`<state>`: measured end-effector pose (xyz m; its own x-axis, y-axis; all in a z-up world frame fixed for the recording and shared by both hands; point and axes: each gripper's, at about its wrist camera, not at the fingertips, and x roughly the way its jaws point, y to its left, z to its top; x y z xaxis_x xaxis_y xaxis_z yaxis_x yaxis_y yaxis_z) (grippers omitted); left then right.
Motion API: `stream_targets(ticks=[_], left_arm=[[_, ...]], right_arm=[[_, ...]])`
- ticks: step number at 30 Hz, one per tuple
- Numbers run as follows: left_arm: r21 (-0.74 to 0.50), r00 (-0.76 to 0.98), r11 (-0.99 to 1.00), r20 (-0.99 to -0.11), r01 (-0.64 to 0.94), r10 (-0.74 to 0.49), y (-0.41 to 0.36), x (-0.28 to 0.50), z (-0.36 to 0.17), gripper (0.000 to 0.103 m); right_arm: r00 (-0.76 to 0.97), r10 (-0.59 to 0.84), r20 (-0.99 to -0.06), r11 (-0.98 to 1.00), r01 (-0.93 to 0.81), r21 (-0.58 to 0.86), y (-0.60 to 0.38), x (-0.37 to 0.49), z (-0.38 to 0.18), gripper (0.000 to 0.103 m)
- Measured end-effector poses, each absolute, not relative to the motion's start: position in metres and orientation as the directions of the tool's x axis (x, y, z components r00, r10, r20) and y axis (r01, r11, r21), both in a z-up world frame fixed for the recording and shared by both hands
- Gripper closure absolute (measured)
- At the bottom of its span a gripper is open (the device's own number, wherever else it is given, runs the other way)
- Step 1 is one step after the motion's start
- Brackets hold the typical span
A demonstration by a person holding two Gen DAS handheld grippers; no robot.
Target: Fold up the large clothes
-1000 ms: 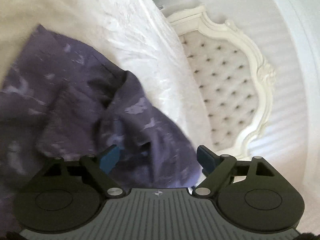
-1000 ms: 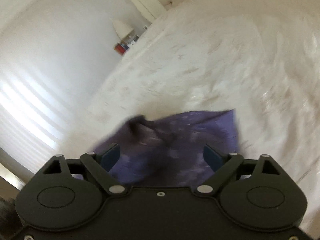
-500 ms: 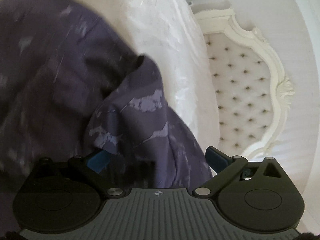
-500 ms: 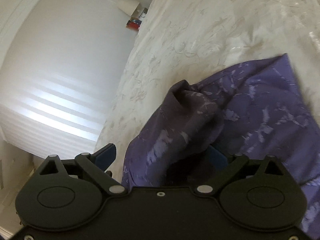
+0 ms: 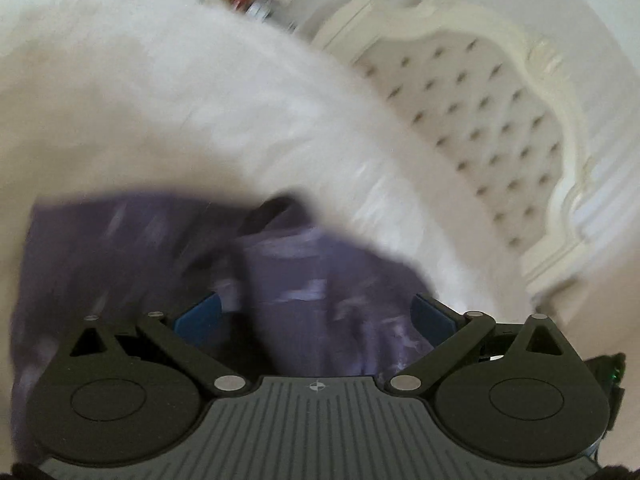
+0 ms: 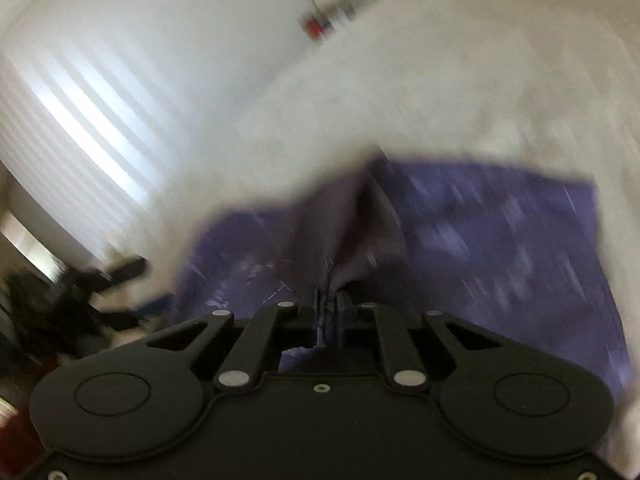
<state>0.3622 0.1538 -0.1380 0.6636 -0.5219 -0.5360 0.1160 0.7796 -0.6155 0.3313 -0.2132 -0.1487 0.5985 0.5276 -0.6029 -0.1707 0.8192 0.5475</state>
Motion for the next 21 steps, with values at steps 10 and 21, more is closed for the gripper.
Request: stream_targets(ticks=[10,21], left_arm=[[-0.539,0.696,0.824,-0.523,0.176,-0.491,0.147,0.355,-0.124,0.000],[-0.778,0.662,0.628,-0.478,-0.014,-0.578,0.148,0.410,-0.157,0.000]], right_arm=[[0.632,0.521,-0.573,0.791,-0.107,0.602,-0.237,0.316,-0.158,0.028],[0.570,0.619,-0.540,0.644,0.025,0.765,-0.223,0.358,-0.176,0.019]])
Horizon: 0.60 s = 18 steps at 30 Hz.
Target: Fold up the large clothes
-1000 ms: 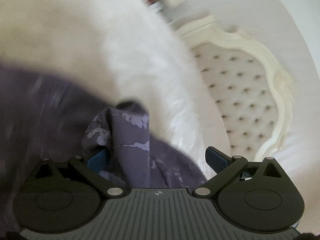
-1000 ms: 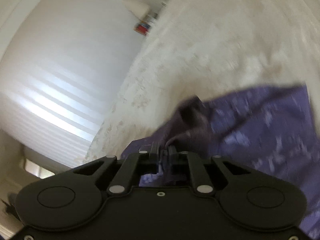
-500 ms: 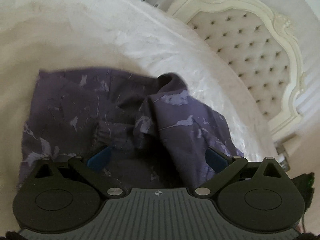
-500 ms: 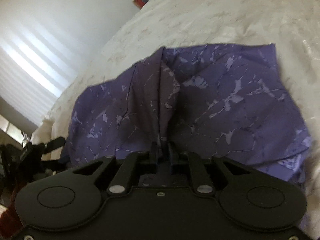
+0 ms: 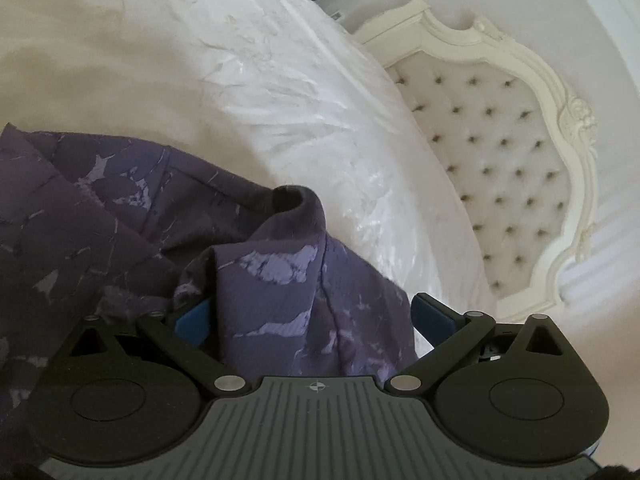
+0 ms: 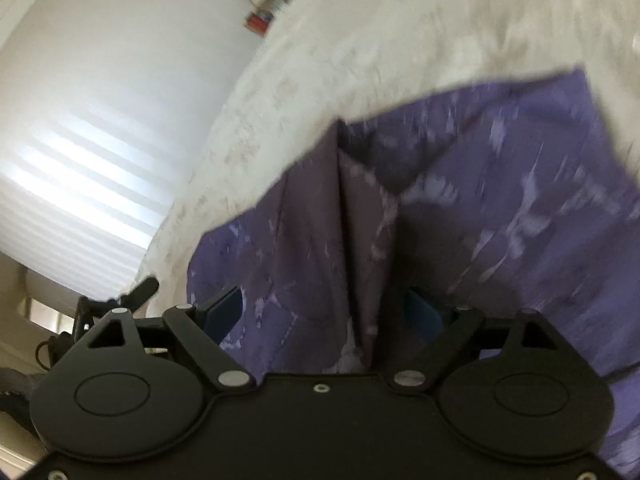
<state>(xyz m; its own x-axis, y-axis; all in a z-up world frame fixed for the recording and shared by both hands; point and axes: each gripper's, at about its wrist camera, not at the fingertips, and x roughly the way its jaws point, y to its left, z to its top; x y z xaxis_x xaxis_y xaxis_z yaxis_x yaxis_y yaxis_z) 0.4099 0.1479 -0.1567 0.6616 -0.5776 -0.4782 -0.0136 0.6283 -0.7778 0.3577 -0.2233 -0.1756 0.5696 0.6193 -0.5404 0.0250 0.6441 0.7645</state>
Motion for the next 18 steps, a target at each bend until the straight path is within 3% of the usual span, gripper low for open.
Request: stream_targets(ticks=[1,2,3,8,14,18], left_arm=[[-0.778,0.661,0.628,-0.476,-0.008,-0.581,0.148,0.411,-0.156,0.000],[-0.775,0.659,0.632,-0.476,-0.001,-0.582,0.147,0.414,-0.155,0.000],[-0.770,0.657,0.638,-0.478,0.006,-0.583,0.147,0.416,-0.155,0.000],[-0.752,0.698,0.658,-0.455,0.032,-0.554,0.158,0.426,-0.150,0.000],[-0.833,0.825,0.553,-0.299,0.020,-0.480,0.193,0.422,-0.141,0.001],[-0.773,0.809,0.633,-0.346,0.041,-0.475,0.197,0.410,-0.127,0.000]], right_arm=[[0.565,0.629,-0.534,0.636,0.022,0.771,-0.220,0.358,-0.177,0.029],[0.561,0.638,-0.527,0.637,0.000,0.771,-0.216,0.358,-0.178,0.071],[0.549,0.634,-0.544,0.663,-0.024,0.748,-0.211,0.358,-0.176,0.088],[0.505,0.599,-0.621,0.764,-0.130,0.632,-0.197,0.355,-0.166,0.089],[0.487,0.588,-0.646,0.779,-0.125,0.614,-0.205,0.354,-0.174,0.089],[0.489,0.608,-0.626,0.758,-0.124,0.640,-0.211,0.352,-0.180,0.087]])
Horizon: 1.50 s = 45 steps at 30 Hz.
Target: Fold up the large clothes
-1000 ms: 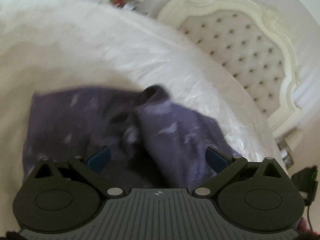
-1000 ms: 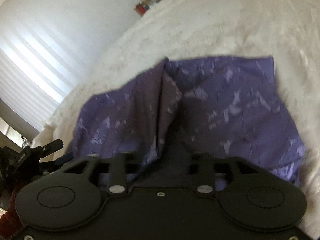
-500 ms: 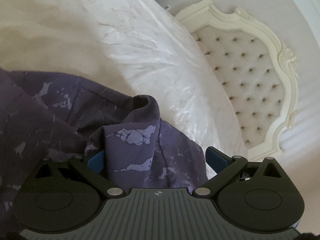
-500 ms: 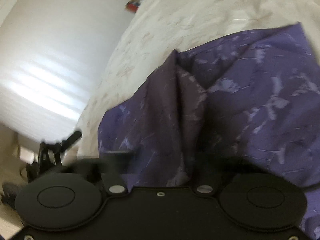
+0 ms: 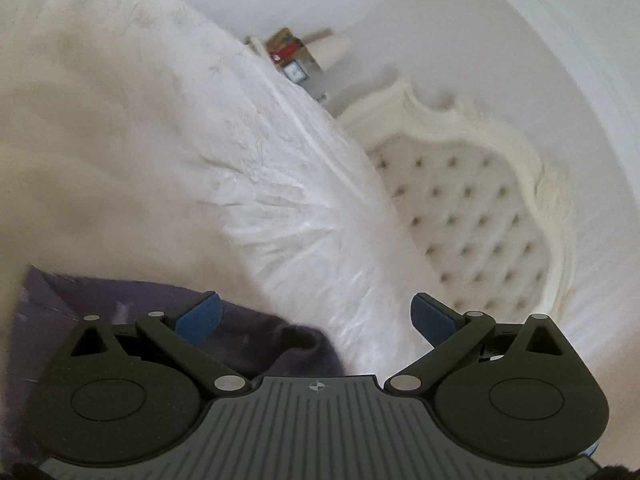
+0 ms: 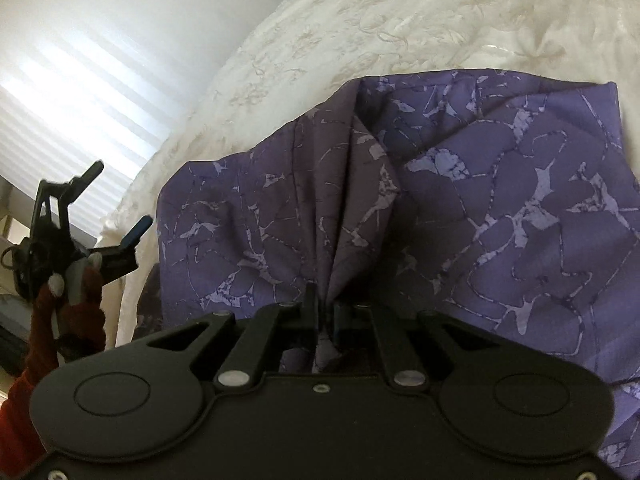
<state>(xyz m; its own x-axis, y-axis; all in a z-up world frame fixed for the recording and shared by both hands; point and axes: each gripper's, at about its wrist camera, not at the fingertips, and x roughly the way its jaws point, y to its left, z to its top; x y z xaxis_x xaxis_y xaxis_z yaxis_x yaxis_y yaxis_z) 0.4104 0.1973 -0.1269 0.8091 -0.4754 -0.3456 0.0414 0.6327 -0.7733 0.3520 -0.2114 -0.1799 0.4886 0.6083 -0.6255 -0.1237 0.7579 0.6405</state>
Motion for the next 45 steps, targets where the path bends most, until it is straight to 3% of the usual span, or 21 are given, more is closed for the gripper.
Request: stream_targets(ticks=[2,5,7,8,9,11,15,20,24,28,31,36,37,38,45], left_arm=[[-0.731,0.770,0.679,-0.390,0.074,-0.505,0.188,0.403,-0.122,0.000],[-0.759,0.726,0.647,-0.402,0.077,-0.558,0.179,0.388,-0.130,0.000],[-0.792,0.706,0.608,-0.399,0.058,-0.585,0.178,0.382,-0.138,0.000],[-0.800,0.703,0.598,-0.396,0.052,-0.591,0.177,0.378,-0.141,0.000],[-0.800,0.707,0.598,-0.395,0.050,-0.587,0.177,0.375,-0.142,0.000],[-0.790,0.711,0.611,-0.400,0.052,-0.578,0.178,0.371,-0.143,0.000],[-0.723,0.716,0.689,-0.454,0.053,-0.530,0.177,0.367,-0.133,0.000],[-0.417,0.718,0.905,-0.603,0.088,-0.348,0.161,0.353,-0.117,0.001],[-0.278,0.717,0.951,-0.634,0.137,-0.289,0.153,0.346,-0.115,0.001],[-0.240,0.716,0.959,-0.644,0.147,-0.271,0.153,0.345,-0.118,0.001],[-0.218,0.712,0.963,-0.651,0.156,-0.263,0.154,0.343,-0.121,0.001],[-0.203,0.707,0.963,-0.653,0.180,-0.270,0.155,0.341,-0.124,0.001],[-0.203,0.706,0.962,-0.655,0.181,-0.271,0.155,0.342,-0.125,0.001],[-0.200,0.704,0.962,-0.656,0.185,-0.272,0.154,0.342,-0.125,0.001],[-0.122,0.701,0.960,-0.662,0.250,-0.267,0.136,0.349,-0.128,0.001]], right_arm=[[0.490,0.611,-0.622,0.753,-0.119,0.647,-0.212,0.352,-0.180,0.087],[0.499,0.620,-0.605,0.743,-0.128,0.657,-0.212,0.353,-0.177,0.087],[0.516,0.599,-0.613,0.758,-0.118,0.641,-0.216,0.351,-0.171,0.081],[0.533,0.560,-0.634,0.791,-0.118,0.600,-0.217,0.350,-0.164,0.071],[0.558,0.507,-0.657,0.834,-0.126,0.536,-0.215,0.347,-0.154,0.046],[0.608,0.430,-0.668,0.889,-0.157,0.429,-0.210,0.339,-0.136,0.017],[0.704,0.366,-0.608,0.930,-0.248,0.273,-0.193,0.316,-0.099,0.018],[0.697,0.430,-0.573,0.888,-0.440,0.131,-0.147,0.289,-0.082,0.018],[0.655,0.452,-0.606,0.828,-0.560,0.013,-0.091,0.274,-0.097,0.022],[0.645,0.443,-0.623,0.775,-0.624,-0.094,-0.051,0.262,-0.116,0.022],[0.661,0.399,-0.635,0.756,-0.630,-0.180,-0.033,0.263,-0.127,0.032],[0.665,0.326,-0.672,0.777,-0.593,-0.210,-0.030,0.272,-0.135,0.056],[0.655,0.331,-0.680,0.778,-0.597,-0.196,-0.032,0.275,-0.136,0.065],[0.642,0.342,-0.686,0.776,-0.605,-0.179,-0.034,0.276,-0.135,0.094],[0.649,0.453,-0.612,0.830,-0.558,0.023,-0.069,0.280,-0.094,0.093]])
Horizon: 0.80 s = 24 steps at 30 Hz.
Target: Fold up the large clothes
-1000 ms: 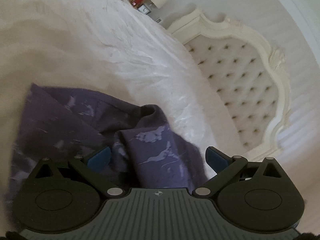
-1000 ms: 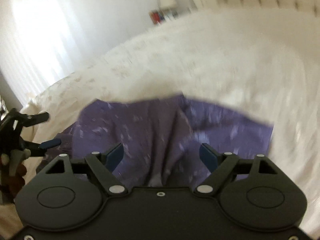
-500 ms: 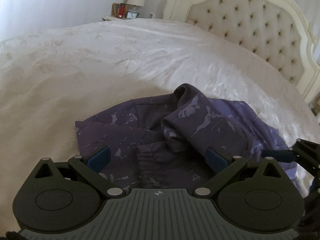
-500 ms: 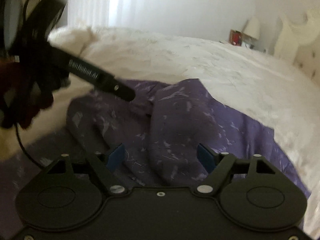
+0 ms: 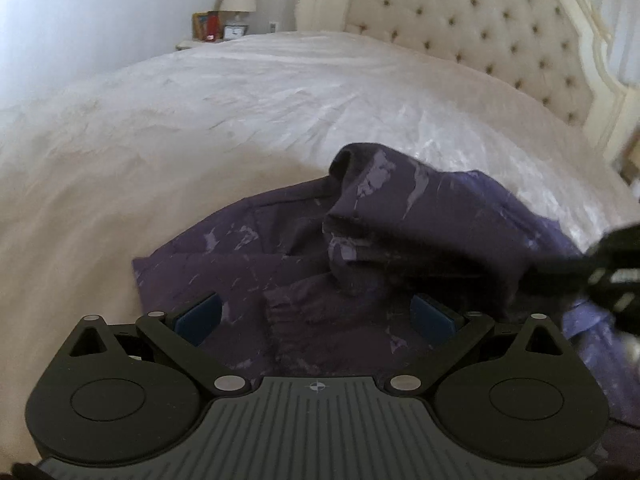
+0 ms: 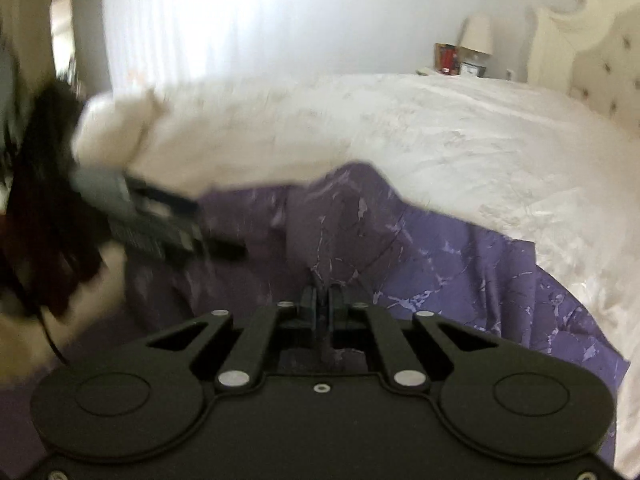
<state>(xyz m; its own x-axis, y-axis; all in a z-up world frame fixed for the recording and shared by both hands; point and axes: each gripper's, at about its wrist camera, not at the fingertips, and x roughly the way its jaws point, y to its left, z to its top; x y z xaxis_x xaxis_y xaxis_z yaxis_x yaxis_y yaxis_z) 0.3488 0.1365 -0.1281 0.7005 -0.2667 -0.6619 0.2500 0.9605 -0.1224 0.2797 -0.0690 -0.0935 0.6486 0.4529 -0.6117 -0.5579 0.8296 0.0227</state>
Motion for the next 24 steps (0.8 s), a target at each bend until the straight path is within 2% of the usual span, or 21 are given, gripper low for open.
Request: stream_targets(ticks=[6,13,17,24], left_arm=[[-0.054,0.705,0.961,-0.669,0.272,-0.237,0.120,0.375,-0.130,0.001],[0.057,0.732,0.983,-0.676,0.172,-0.089,0.118,0.413,-0.131,0.000],[0.178,0.747,0.977,-0.664,0.120,0.029,0.120,0.414,-0.134,0.000],[0.103,0.723,0.995,-0.687,0.007,0.066,0.158,0.397,-0.139,0.001]], right_arm=[[0.633,0.503,-0.589,0.829,-0.546,0.121,-0.088,0.281,-0.076,0.093],[0.593,0.528,-0.608,0.805,-0.577,0.137,-0.084,0.277,-0.084,0.093],[0.545,0.553,-0.630,0.774,-0.616,0.147,-0.070,0.273,-0.096,0.096],[0.473,0.547,-0.691,0.760,-0.626,0.175,-0.060,0.271,-0.130,0.094]])
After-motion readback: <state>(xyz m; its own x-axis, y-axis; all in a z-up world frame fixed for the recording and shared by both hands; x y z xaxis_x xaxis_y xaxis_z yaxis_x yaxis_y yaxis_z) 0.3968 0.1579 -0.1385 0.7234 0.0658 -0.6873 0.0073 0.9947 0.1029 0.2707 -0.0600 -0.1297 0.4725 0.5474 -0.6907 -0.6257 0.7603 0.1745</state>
